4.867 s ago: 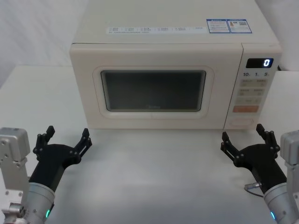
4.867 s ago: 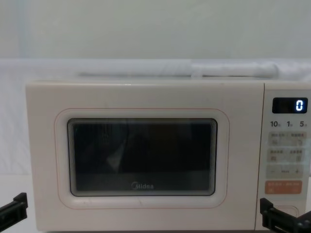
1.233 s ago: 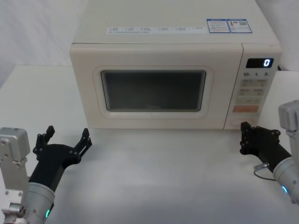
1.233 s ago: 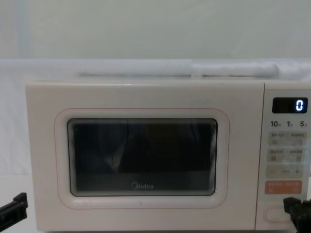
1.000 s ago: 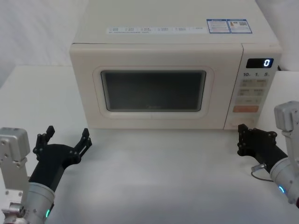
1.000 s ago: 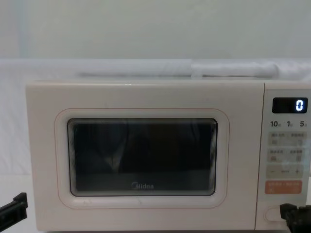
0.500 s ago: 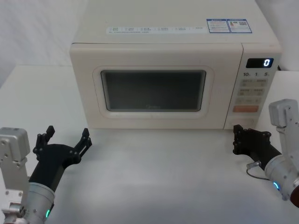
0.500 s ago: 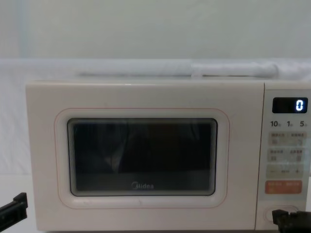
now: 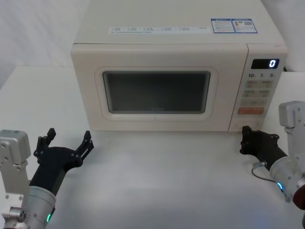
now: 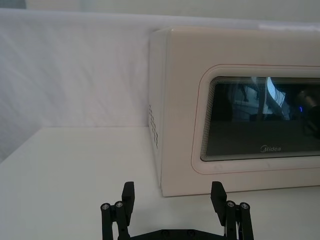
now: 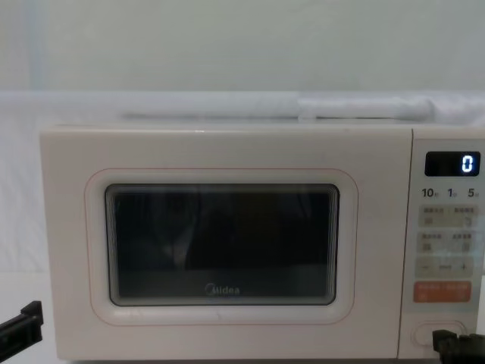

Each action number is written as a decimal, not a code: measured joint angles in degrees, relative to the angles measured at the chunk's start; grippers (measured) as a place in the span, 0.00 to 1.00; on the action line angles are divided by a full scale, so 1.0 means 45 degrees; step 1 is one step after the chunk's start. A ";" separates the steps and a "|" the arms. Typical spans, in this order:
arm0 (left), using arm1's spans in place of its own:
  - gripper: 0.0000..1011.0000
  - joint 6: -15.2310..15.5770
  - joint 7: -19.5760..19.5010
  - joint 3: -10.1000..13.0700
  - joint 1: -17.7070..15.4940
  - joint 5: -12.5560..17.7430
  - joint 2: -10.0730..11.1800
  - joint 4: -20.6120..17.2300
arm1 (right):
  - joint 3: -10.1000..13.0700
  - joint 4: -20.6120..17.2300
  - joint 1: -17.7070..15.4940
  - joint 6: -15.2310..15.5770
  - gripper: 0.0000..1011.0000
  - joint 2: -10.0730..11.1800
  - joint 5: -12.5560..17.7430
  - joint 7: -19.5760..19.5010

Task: Press the button to open the microwave door with one hand; close the microwave door with the other hand.

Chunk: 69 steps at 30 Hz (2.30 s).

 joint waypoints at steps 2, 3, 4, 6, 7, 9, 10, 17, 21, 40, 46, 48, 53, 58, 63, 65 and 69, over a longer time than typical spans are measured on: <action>0.99 0.0000 0.0001 0.0000 0.0000 0.0000 0.0000 0.0000 | 0.0061 0.0136 0.0065 -0.0086 0.00 -0.0049 0.0065 -0.0023; 0.99 0.0000 0.0001 0.0000 0.0000 0.0000 0.0000 0.0000 | 0.0104 0.0207 0.0103 -0.0148 0.00 -0.0079 0.0116 -0.0038; 0.99 0.0000 0.0000 0.0000 0.0000 0.0000 0.0001 -0.0001 | 0.0130 0.0237 0.0122 -0.0175 0.00 -0.0096 0.0142 -0.0045; 0.99 0.0000 0.0000 0.0000 0.0000 0.0000 0.0000 0.0000 | 0.0186 0.0333 0.0172 -0.0265 0.00 -0.0138 0.0220 -0.0064; 0.99 0.0000 0.0000 0.0000 0.0000 0.0000 0.0000 0.0000 | 0.0199 0.0358 0.0184 -0.0293 0.00 -0.0150 0.0242 -0.0072; 0.99 0.0000 0.0000 -0.0001 -0.0001 0.0000 0.0000 0.0000 | 0.0218 0.0410 0.0203 -0.0332 0.00 -0.0179 0.0279 -0.0089; 0.99 0.0000 0.0000 0.0000 0.0000 0.0000 0.0000 -0.0001 | 0.0237 0.0462 0.0219 -0.0365 0.00 -0.0197 0.0306 -0.0106; 0.99 0.0000 0.0000 0.0000 0.0000 0.0000 0.0000 -0.0001 | 0.0267 0.0758 0.0342 -0.0490 0.00 -0.0268 0.0382 -0.0172; 0.99 0.0000 0.0000 0.0000 0.0000 0.0000 -0.0001 0.0000 | 0.0251 0.0947 0.0441 -0.0567 0.00 -0.0305 0.0380 -0.0207; 0.99 0.0000 0.0000 0.0000 0.0000 0.0000 0.0000 0.0000 | 0.0209 0.1418 0.0772 -0.0901 0.00 -0.0510 0.0199 -0.0405; 0.99 0.0000 0.0000 0.0000 0.0000 0.0000 0.0000 -0.0001 | 0.0220 0.1512 0.0847 -0.0930 0.00 -0.0552 0.0143 -0.0418; 0.99 0.0000 0.0000 0.0000 0.0000 0.0000 0.0000 0.0000 | 0.0238 0.1562 0.0883 -0.0950 0.00 -0.0576 0.0128 -0.0433; 0.99 0.0000 0.0000 0.0000 0.0000 0.0000 0.0000 0.0000 | 0.0262 0.1732 0.1012 -0.1033 0.00 -0.0637 0.0112 -0.0453; 0.99 0.0000 0.0000 0.0000 0.0000 0.0000 0.0000 0.0000 | 0.0265 0.2062 0.1255 -0.1149 0.00 -0.0721 0.0069 -0.0466; 0.99 0.0000 0.0000 0.0000 -0.0001 0.0000 0.0000 0.0000 | 0.0256 0.2333 0.1448 -0.1263 0.00 -0.0787 0.0026 -0.0480; 0.99 0.0001 0.0000 0.0000 0.0000 0.0000 0.0000 0.0000 | 0.0255 0.2464 0.1531 -0.1305 0.00 -0.0819 0.0006 -0.0482; 0.99 0.0000 0.0000 0.0000 0.0000 0.0001 0.0000 0.0000 | 0.0254 0.2611 0.1633 -0.1334 0.00 -0.0859 -0.0028 -0.0482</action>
